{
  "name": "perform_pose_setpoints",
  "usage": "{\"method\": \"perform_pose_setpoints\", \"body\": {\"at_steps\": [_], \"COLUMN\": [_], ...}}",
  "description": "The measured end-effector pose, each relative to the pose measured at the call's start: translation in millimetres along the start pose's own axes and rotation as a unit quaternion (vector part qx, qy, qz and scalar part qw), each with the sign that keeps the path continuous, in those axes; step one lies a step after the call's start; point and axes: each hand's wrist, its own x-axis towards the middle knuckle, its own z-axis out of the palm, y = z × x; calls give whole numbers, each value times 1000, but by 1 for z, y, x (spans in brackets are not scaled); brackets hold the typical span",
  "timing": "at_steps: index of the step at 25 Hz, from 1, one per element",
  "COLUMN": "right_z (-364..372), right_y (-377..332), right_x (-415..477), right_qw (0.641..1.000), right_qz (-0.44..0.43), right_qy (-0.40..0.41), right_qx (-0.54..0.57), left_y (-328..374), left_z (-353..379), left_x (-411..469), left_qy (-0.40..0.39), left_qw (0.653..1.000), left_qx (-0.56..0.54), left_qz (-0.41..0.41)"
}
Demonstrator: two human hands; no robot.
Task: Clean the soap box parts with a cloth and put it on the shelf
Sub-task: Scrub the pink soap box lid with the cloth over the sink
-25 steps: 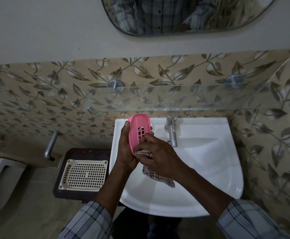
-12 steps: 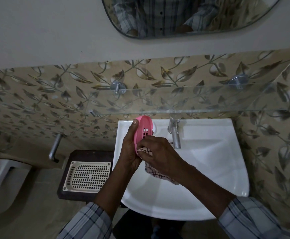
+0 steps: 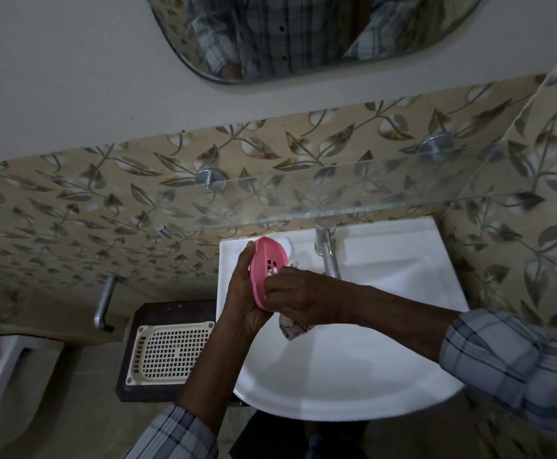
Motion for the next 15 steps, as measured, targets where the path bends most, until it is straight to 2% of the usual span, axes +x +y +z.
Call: {"method": "perform_pose_setpoints", "body": {"at_steps": [4,6,9,11,12,13,15], "right_z": [-18,-30,-34,-20,-13,-9,0], "right_y": [7,22,37,33,28,22,4], "right_x": [4,-3,-23,-30,-32,-32,-28], "right_qw": [991,982,967,944,938,940,933], "right_qz": [42,69,154,232,279,316,310], "right_qy": [-123,-172,-161,-155,-111,-25,176], "right_qx": [40,-30,-123,-177,-173,-124,47], "left_y": [0,3,14,22,24,26,27], "left_z": [-9,-18,-29,-32,-30,-26,-20], "left_x": [4,3,-2,-3,-3,-1,3], "left_qy": [10,-11,-111,-137,-140,-142,-139], "left_qw": [1000,996,983,974,971,969,968], "left_qx": [15,40,48,53,61,70,66], "left_qz": [15,78,136,170,182,191,196]}}
